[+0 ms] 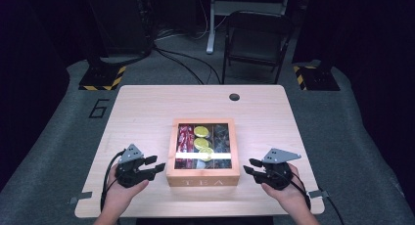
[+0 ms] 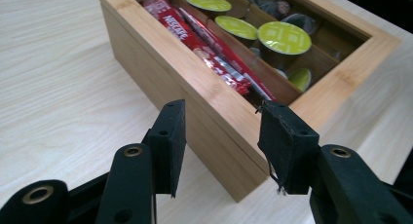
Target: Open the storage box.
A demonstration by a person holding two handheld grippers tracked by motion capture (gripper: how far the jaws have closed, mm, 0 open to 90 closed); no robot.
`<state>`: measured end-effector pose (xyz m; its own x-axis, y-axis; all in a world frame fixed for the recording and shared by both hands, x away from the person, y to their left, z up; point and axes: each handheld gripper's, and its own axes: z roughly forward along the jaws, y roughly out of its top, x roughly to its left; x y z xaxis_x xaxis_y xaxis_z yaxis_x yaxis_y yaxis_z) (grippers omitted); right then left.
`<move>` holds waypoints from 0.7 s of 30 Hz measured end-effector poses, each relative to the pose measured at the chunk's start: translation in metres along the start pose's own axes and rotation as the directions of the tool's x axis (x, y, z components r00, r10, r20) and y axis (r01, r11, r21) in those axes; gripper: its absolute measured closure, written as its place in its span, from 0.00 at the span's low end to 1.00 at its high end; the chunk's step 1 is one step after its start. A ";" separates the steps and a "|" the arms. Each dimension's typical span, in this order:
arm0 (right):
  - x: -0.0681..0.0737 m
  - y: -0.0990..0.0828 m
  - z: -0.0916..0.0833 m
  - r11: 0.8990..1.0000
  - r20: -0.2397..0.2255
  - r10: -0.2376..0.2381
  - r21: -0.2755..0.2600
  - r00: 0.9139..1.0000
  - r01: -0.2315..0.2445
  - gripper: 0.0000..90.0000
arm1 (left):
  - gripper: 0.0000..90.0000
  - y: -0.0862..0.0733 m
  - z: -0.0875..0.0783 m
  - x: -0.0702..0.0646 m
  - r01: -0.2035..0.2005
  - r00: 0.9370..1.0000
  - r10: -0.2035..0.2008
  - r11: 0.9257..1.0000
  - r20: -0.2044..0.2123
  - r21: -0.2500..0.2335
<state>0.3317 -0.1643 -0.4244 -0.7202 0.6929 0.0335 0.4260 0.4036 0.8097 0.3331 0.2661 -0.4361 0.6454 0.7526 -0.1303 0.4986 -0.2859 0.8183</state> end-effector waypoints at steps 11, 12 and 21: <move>0.015 -0.020 0.011 0.999 -0.026 -0.017 0.044 1.000 0.018 0.70 | 0.58 -0.019 -0.007 -0.009 -0.031 0.999 0.031 1.000 0.022 -0.008; 0.016 -0.021 0.012 0.999 -0.035 -0.013 0.042 0.999 0.015 0.70 | 0.58 -0.023 -0.006 -0.008 -0.022 0.999 0.022 1.000 0.023 -0.010; 0.015 -0.031 0.020 0.998 -0.054 -0.023 0.058 0.998 0.027 0.74 | 0.65 -0.033 0.000 -0.009 -0.044 0.997 0.042 0.998 0.059 0.037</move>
<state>0.3189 -0.1545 -0.4612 -0.7587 0.6498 0.0463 0.4376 0.4557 0.7751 0.3110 0.2685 -0.4618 0.6986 0.7038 -0.1287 0.4905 -0.3402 0.8023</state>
